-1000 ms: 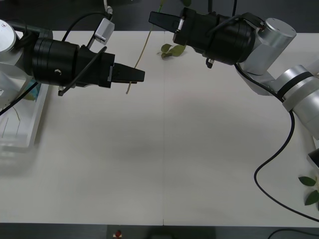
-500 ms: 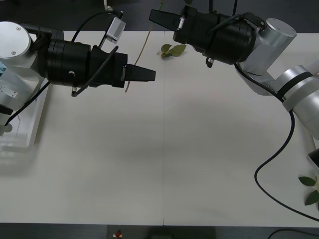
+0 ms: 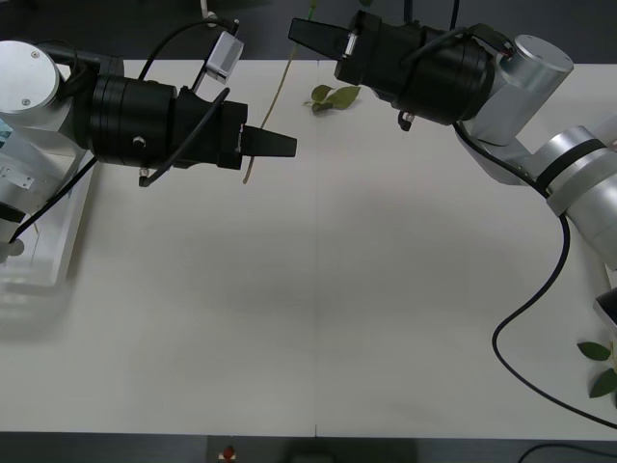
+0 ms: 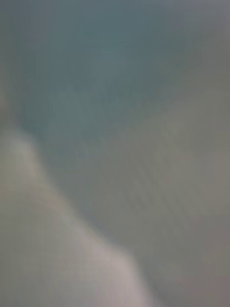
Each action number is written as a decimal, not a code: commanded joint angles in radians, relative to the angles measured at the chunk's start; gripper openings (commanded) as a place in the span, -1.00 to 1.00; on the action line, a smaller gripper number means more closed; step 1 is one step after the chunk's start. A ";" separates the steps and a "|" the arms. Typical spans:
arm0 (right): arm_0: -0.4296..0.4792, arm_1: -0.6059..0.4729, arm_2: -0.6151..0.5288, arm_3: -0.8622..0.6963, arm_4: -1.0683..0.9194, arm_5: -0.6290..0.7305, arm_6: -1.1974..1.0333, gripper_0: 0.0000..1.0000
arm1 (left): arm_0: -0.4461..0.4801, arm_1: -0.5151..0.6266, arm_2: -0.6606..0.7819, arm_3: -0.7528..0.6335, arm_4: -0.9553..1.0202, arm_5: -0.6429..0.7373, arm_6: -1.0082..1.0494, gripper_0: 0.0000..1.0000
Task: Put the red flowers into the right box and the blue flowers into the left box
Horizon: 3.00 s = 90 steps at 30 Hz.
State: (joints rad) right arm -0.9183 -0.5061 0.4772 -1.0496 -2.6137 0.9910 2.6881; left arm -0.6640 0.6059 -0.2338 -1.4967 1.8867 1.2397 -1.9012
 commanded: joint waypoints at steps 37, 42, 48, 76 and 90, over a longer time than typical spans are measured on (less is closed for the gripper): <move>-0.027 -0.200 0.100 -0.079 0.060 0.092 0.017 0.93 | 0.107 0.187 0.637 -0.031 -0.250 0.443 -0.027 -1.00; -0.027 -0.275 0.181 -0.141 0.060 0.097 0.017 0.93 | 0.129 0.210 0.811 -0.031 -0.403 0.567 -0.064 -1.00; -0.027 -0.377 0.294 -0.205 0.061 0.101 0.017 0.93 | 0.205 0.291 0.897 -0.028 -0.529 0.560 -0.176 -1.00; -0.034 -0.528 0.353 -0.354 0.224 0.035 0.017 0.93 | 0.383 0.385 0.722 0.138 -1.109 0.043 -0.243 -1.00; -0.063 -0.555 0.353 -0.346 0.304 0.132 0.017 0.93 | 0.310 0.385 0.492 0.368 -1.138 -0.167 -0.208 -1.00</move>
State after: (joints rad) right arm -0.9432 -1.0380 0.8499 -1.3858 -2.3319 1.1230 2.6881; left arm -0.3211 0.9379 0.2952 -1.1463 0.7540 1.1092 -2.1163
